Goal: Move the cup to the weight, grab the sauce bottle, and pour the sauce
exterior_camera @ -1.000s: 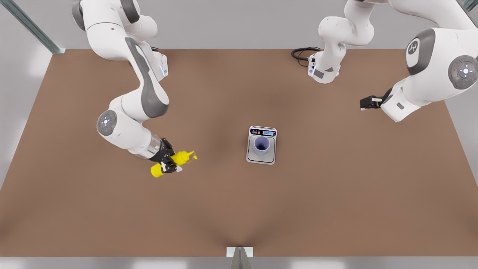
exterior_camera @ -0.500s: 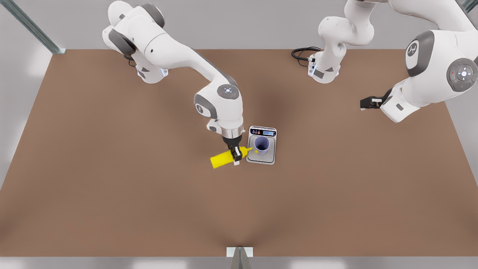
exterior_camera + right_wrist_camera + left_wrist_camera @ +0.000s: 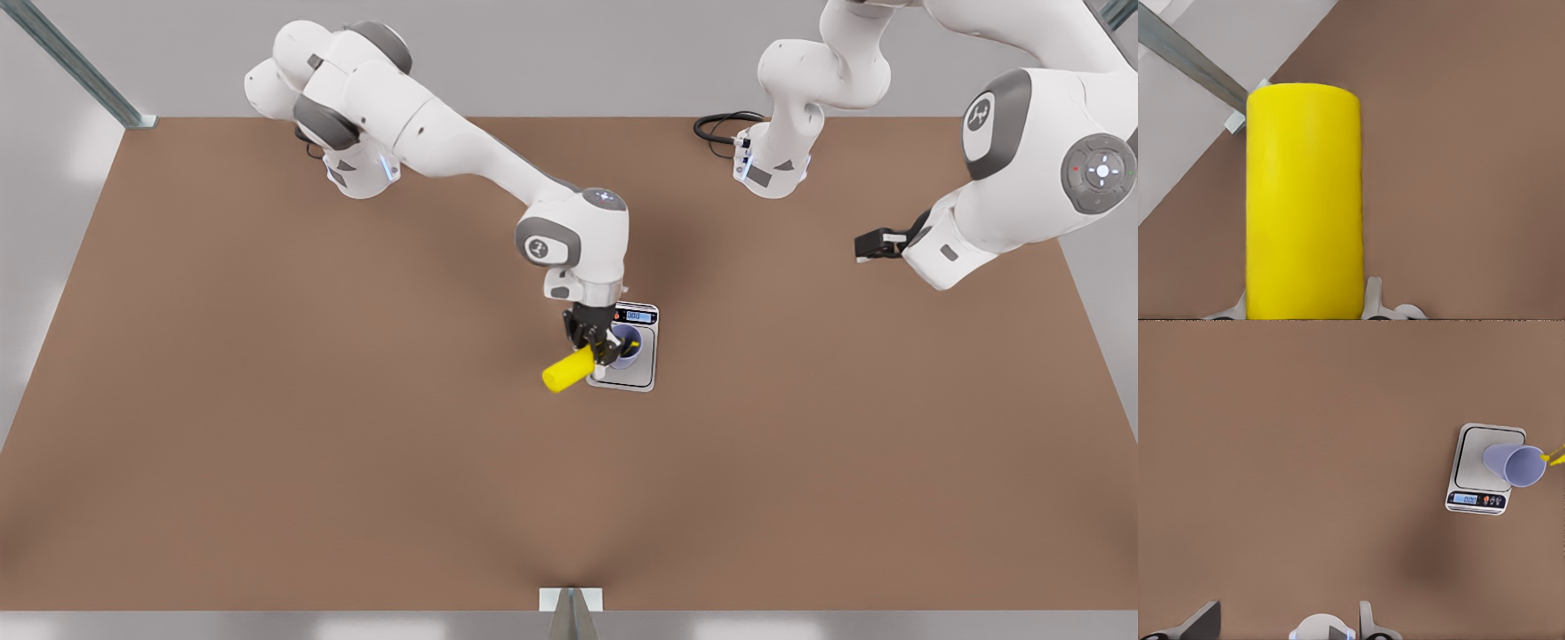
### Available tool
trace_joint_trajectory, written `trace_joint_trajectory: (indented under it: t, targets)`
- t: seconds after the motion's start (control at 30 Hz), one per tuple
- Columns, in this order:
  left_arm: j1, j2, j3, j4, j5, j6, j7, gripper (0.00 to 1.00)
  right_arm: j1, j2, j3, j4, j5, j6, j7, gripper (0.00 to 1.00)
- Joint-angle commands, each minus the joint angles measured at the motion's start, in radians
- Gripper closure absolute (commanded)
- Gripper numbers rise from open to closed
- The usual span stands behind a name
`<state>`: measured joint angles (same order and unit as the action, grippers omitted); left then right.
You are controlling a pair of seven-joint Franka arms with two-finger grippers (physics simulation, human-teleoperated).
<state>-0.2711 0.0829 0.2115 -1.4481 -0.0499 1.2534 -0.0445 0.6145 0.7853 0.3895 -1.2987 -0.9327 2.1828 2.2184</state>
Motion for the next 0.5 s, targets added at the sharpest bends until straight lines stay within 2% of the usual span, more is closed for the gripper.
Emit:
trace_joint_trajectory:
  t: [0.0, 0.13, 0.33, 0.47]
  targets:
    - [0.000, 0.000, -0.001, 0.000, -0.001, 0.000, 0.000, 0.00, 0.004, 0.006, 0.000, 0.006, -0.011, 0.002, 0.004, 0.67]
    - [0.000, -0.003, -0.001, 0.000, -0.004, -0.003, 0.000, 0.00, 0.024, 0.035, 0.002, 0.010, -0.089, 0.000, 0.003, 0.66]
    - [0.000, -0.003, 0.000, 0.003, -0.002, -0.002, 0.002, 0.00, 0.010, 0.020, 0.012, 0.012, -0.086, 0.018, 0.004, 0.67]
    - [-0.002, -0.002, 0.000, 0.006, 0.007, 0.000, 0.000, 0.00, -0.022, -0.041, 0.012, -0.013, 0.029, 0.018, 0.006, 0.69]
